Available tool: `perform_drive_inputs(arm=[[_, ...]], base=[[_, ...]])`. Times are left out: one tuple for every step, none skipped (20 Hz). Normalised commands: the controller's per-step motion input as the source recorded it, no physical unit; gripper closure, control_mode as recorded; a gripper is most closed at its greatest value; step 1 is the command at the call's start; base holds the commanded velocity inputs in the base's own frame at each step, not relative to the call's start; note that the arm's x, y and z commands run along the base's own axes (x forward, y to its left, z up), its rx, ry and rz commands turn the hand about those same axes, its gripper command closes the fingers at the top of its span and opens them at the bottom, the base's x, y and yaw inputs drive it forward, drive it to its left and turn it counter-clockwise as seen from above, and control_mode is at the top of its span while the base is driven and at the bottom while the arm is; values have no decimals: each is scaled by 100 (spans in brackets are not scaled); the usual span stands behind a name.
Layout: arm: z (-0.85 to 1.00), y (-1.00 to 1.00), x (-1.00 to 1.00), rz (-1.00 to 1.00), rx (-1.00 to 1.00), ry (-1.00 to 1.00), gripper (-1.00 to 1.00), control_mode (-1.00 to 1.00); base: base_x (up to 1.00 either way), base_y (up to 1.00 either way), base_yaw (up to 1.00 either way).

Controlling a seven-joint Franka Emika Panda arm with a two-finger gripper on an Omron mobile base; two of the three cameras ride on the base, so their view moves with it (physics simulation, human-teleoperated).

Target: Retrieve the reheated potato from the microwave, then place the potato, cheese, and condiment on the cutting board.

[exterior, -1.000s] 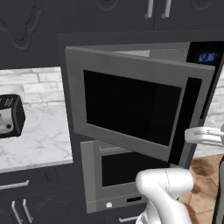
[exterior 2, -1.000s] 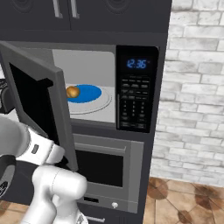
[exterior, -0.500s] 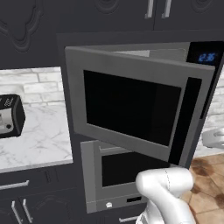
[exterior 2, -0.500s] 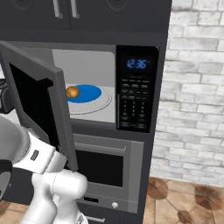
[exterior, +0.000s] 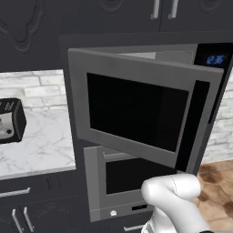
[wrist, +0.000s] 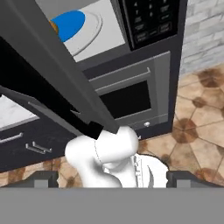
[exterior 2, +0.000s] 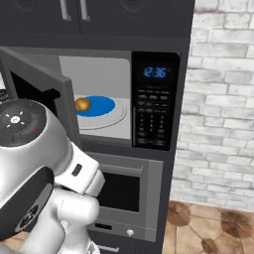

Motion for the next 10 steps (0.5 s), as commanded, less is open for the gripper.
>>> perform_drive_inputs(arm=[[3,-27,18,0,15,11,-100,-100],[0,-11,35,0,18,8,-100,-100],[-1,0,40,0,20,2,-100,-100],[-9,0,50,0,26,0,-100,-100],[-16,0,49,0,29,0,-100,-100],[-19,2,47,0,32,-10,-100,-100],[-27,2,44,0,33,-11,-100,-100],[-28,2,43,0,33,-11,-100,-100],[-27,2,40,0,33,-12,-100,-100],[-25,0,43,0,36,-9,-100,-100]], base=[[0,0,0],[0,0,0],[0,0,0],[0,0,0],[0,0,0],[0,0,0],[0,0,0],[0,0,0],[0,0,0],[0,0,0]])
